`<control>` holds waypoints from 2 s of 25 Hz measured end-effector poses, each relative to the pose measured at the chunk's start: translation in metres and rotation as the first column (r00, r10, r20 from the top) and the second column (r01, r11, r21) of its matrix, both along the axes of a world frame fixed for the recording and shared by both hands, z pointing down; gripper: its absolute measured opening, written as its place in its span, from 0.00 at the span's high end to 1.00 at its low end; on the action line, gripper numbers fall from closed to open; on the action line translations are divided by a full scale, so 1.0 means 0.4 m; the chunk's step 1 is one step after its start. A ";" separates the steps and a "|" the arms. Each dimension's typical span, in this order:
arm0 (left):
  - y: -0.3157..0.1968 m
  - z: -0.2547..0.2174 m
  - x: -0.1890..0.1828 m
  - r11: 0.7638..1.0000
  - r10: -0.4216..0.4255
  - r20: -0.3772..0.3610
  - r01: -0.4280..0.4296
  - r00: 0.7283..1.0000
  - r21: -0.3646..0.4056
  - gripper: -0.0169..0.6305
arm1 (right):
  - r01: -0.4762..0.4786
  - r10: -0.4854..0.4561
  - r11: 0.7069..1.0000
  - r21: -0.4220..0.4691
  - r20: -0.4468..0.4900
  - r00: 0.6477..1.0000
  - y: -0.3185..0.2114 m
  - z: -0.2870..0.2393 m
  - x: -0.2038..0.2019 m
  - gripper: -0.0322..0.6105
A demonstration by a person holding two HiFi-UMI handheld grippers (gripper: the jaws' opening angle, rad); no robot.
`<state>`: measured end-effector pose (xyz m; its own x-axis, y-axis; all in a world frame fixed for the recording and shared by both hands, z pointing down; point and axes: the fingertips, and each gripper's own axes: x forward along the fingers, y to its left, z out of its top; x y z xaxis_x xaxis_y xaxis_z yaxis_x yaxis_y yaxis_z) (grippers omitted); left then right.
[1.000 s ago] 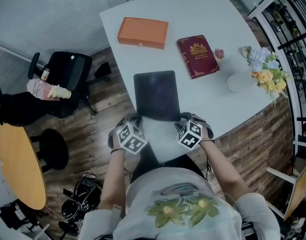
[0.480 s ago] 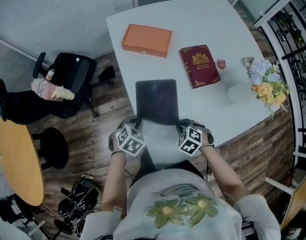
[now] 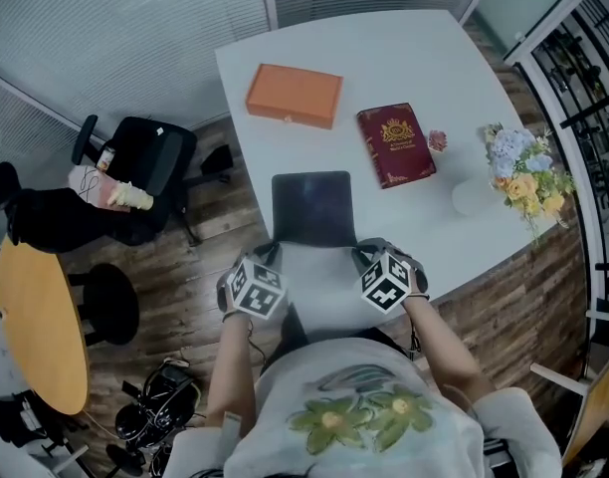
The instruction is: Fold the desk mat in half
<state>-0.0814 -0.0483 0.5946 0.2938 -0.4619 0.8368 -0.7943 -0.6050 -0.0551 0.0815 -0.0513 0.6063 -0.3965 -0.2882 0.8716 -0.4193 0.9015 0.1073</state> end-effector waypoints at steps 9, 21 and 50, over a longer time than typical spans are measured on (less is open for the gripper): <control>-0.013 -0.042 -0.009 0.999 -0.044 -0.073 0.046 0.996 0.021 0.95 | -0.058 0.058 0.998 0.000 0.075 0.995 -0.024 -0.056 -0.004 0.90; -0.018 -0.094 -0.015 0.992 -0.087 -0.128 0.098 0.988 0.078 0.95 | -0.110 0.103 0.993 0.035 0.163 0.981 -0.051 -0.134 -0.005 0.90; -0.110 -0.147 -0.022 0.983 -0.087 -0.164 0.112 0.983 0.146 0.95 | -0.192 0.164 0.977 0.092 0.243 0.956 -0.166 -0.205 -0.001 0.90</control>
<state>-0.0900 -0.0924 0.5359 0.3613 -0.6153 0.7007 -0.8562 -0.5165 -0.0121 0.0810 -0.1177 0.5241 -0.5177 -0.4642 0.7187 -0.5974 0.7975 0.0848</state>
